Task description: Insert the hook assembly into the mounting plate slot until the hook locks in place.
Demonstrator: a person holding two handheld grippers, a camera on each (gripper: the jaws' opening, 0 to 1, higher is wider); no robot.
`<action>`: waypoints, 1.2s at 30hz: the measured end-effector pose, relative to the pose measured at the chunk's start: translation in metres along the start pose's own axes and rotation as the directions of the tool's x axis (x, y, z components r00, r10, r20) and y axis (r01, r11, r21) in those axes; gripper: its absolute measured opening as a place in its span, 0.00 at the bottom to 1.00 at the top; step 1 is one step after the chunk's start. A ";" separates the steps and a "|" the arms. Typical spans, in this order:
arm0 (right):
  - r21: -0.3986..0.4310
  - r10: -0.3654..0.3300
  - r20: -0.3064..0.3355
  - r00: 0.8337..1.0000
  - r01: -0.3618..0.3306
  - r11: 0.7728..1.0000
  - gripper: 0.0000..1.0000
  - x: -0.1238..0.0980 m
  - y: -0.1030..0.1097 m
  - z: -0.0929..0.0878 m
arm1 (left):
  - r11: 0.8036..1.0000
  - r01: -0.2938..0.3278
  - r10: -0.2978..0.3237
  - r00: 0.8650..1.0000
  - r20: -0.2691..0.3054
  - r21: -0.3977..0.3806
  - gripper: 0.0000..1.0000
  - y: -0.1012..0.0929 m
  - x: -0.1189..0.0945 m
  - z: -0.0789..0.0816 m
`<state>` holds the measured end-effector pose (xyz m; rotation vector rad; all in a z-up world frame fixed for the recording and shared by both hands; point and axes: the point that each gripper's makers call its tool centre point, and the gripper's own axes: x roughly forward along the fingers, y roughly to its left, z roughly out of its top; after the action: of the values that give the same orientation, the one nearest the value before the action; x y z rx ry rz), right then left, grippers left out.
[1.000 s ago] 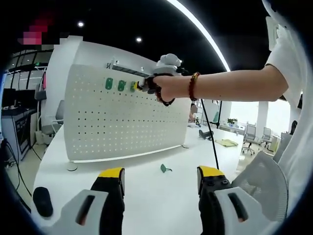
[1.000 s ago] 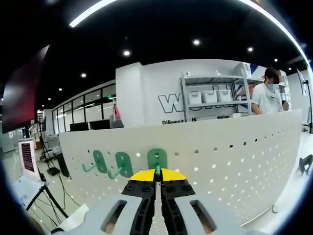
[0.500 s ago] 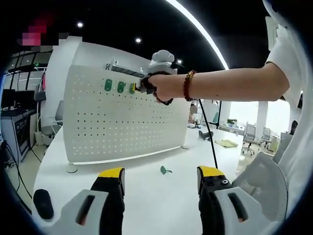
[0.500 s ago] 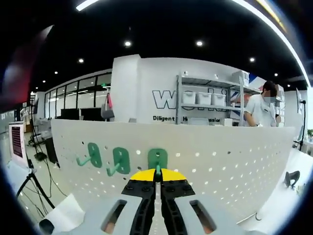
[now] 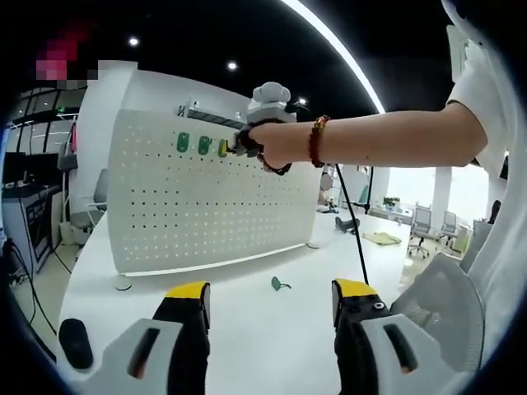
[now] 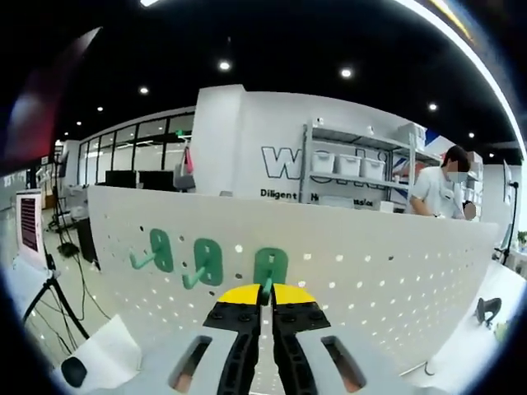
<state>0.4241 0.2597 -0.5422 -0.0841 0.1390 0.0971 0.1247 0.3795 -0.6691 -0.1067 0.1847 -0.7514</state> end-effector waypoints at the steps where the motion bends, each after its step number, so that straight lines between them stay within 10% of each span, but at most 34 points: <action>1: -0.005 0.007 -0.002 1.000 -0.007 1.000 0.04 0.000 0.001 -0.001 | 1.000 0.003 -0.003 1.000 -0.007 0.006 0.62 -0.001 0.001 0.000; 36: 0.054 0.186 -0.003 0.982 -0.186 0.981 0.18 -0.046 0.002 -0.028 | 0.998 -0.027 0.029 0.999 -0.036 0.047 0.65 -0.042 -0.002 0.008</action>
<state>0.3747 0.2549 -0.5638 -0.0177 0.1571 0.2799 0.0970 0.3501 -0.6545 -0.0455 0.2030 -0.7294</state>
